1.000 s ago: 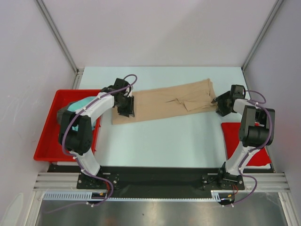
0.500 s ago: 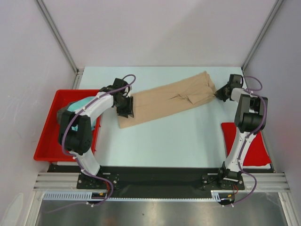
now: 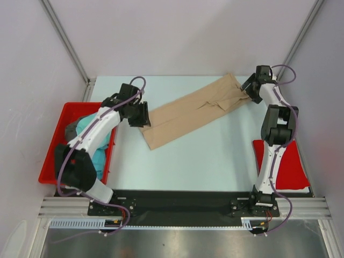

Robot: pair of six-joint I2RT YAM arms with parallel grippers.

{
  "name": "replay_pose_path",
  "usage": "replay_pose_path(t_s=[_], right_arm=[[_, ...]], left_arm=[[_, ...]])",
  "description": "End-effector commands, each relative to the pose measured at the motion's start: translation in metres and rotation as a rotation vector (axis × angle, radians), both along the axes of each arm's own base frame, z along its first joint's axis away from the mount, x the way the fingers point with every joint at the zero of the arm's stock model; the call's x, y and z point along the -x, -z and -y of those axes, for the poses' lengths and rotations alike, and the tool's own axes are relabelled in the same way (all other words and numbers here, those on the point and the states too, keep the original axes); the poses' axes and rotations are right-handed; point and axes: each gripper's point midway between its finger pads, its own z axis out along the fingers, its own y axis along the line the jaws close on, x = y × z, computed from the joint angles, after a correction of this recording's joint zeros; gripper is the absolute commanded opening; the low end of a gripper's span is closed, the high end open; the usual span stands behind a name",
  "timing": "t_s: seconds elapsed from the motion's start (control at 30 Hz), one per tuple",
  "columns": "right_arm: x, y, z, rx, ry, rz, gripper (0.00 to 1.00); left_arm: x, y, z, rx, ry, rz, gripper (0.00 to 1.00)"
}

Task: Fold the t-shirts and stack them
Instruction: Fold the tshirt

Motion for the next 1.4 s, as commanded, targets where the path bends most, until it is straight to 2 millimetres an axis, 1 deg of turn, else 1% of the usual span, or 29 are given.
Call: replay_pose_path(t_s=[0.0, 0.07, 0.1, 0.13, 0.17, 0.2, 0.23, 0.33, 0.37, 0.43, 0.47, 0.53, 0.57, 0.6, 0.63, 0.67, 0.7, 0.77, 0.8, 0.87, 0.9, 0.93, 1.0, 1.13, 1.17, 1.23, 1.27, 1.33, 1.37], right_arm=[[0.060, -0.071, -0.002, 0.064, 0.048, -0.048, 0.82], [0.087, -0.071, -0.023, 0.014, 0.043, -0.091, 0.84], [0.112, -0.078, -0.045, -0.009, 0.010, -0.096, 0.84], [0.128, -0.074, -0.061, -0.037, -0.010, -0.111, 0.84], [0.135, -0.079, -0.082, -0.069, -0.039, -0.080, 0.84], [0.144, -0.081, -0.109, -0.157, -0.067, -0.064, 0.83], [0.171, -0.074, -0.147, -0.196, -0.131, -0.085, 0.81], [0.203, -0.071, -0.218, -0.339, -0.171, -0.093, 0.79], [0.225, -0.067, -0.262, -0.375, -0.248, -0.083, 0.78], [0.239, -0.068, -0.301, -0.460, -0.239, -0.063, 0.76], [0.256, -0.062, -0.336, -0.502, -0.302, -0.055, 0.75], [0.266, -0.057, -0.364, -0.582, -0.262, -0.050, 0.72], [0.275, -0.051, -0.390, -0.609, -0.302, -0.049, 0.70], [0.279, -0.049, -0.403, -0.625, -0.308, -0.049, 0.70], [0.280, -0.047, -0.414, -0.631, -0.312, -0.051, 0.68], [0.282, -0.034, -0.422, -0.622, -0.299, -0.071, 0.68], [0.286, -0.036, -0.436, -0.621, -0.315, -0.060, 0.68], [0.287, -0.031, -0.451, -0.650, -0.294, -0.065, 0.67], [0.290, -0.017, -0.461, -0.652, -0.291, -0.093, 0.66], [0.294, -0.006, -0.473, -0.681, -0.257, -0.135, 0.63], [0.300, 0.010, -0.479, -0.670, -0.253, -0.168, 0.61], [0.299, 0.011, -0.485, -0.675, -0.250, -0.167, 0.59], [0.297, 0.018, -0.491, -0.667, -0.231, -0.168, 0.57], [0.296, 0.032, -0.494, -0.628, -0.208, -0.188, 0.56], [0.291, 0.028, -0.497, -0.630, -0.203, -0.178, 0.55], [0.288, 0.036, -0.497, -0.604, -0.191, -0.184, 0.54], [0.285, 0.034, -0.499, -0.604, -0.187, -0.175, 0.53], [0.287, 0.042, -0.497, -0.577, -0.175, -0.204, 0.50], [0.286, 0.040, -0.498, -0.574, -0.170, -0.203, 0.48]], left_arm=[[0.017, -0.020, -0.001, 0.044, 0.011, 0.059, 0.46], [0.032, -0.020, 0.000, 0.075, 0.039, 0.079, 0.48], [0.038, -0.025, 0.000, 0.086, 0.056, 0.100, 0.48], [0.046, -0.020, -0.001, 0.086, 0.067, 0.090, 0.49], [0.050, -0.021, -0.001, 0.096, 0.081, 0.100, 0.49], [0.054, -0.023, 0.000, 0.108, 0.091, 0.109, 0.49], [0.061, -0.028, -0.001, 0.121, 0.098, 0.133, 0.50], [0.071, -0.038, -0.001, 0.150, 0.100, 0.162, 0.51], [0.075, -0.046, -0.001, 0.165, 0.101, 0.186, 0.51], [0.079, -0.053, 0.000, 0.184, 0.102, 0.206, 0.51], [0.081, -0.059, 0.000, 0.191, 0.101, 0.232, 0.51], [0.082, -0.062, -0.005, 0.180, 0.085, 0.251, 0.51], [0.083, -0.065, -0.006, 0.179, 0.079, 0.264, 0.51], [0.085, -0.066, -0.008, 0.178, 0.074, 0.267, 0.51], [0.085, -0.068, -0.008, 0.179, 0.072, 0.271, 0.51], [0.086, -0.069, -0.008, 0.182, 0.070, 0.276, 0.52], [0.087, -0.072, -0.008, 0.188, 0.067, 0.284, 0.52], [0.088, -0.072, -0.009, 0.188, 0.064, 0.285, 0.52], [0.089, -0.072, -0.008, 0.191, 0.064, 0.281, 0.52], [0.089, -0.076, -0.009, 0.189, 0.060, 0.283, 0.52], [0.089, -0.078, -0.009, 0.190, 0.058, 0.287, 0.52], [0.088, -0.082, -0.010, 0.189, 0.055, 0.294, 0.52], [0.087, -0.085, -0.011, 0.183, 0.053, 0.299, 0.53], [0.086, -0.087, -0.012, 0.175, 0.051, 0.311, 0.53], [0.085, -0.088, -0.012, 0.175, 0.051, 0.314, 0.53], [0.084, -0.088, -0.012, 0.171, 0.049, 0.314, 0.53], [0.084, -0.088, -0.012, 0.171, 0.051, 0.316, 0.53], [0.084, -0.087, -0.013, 0.166, 0.050, 0.317, 0.53], [0.085, -0.087, -0.013, 0.164, 0.052, 0.319, 0.53]])
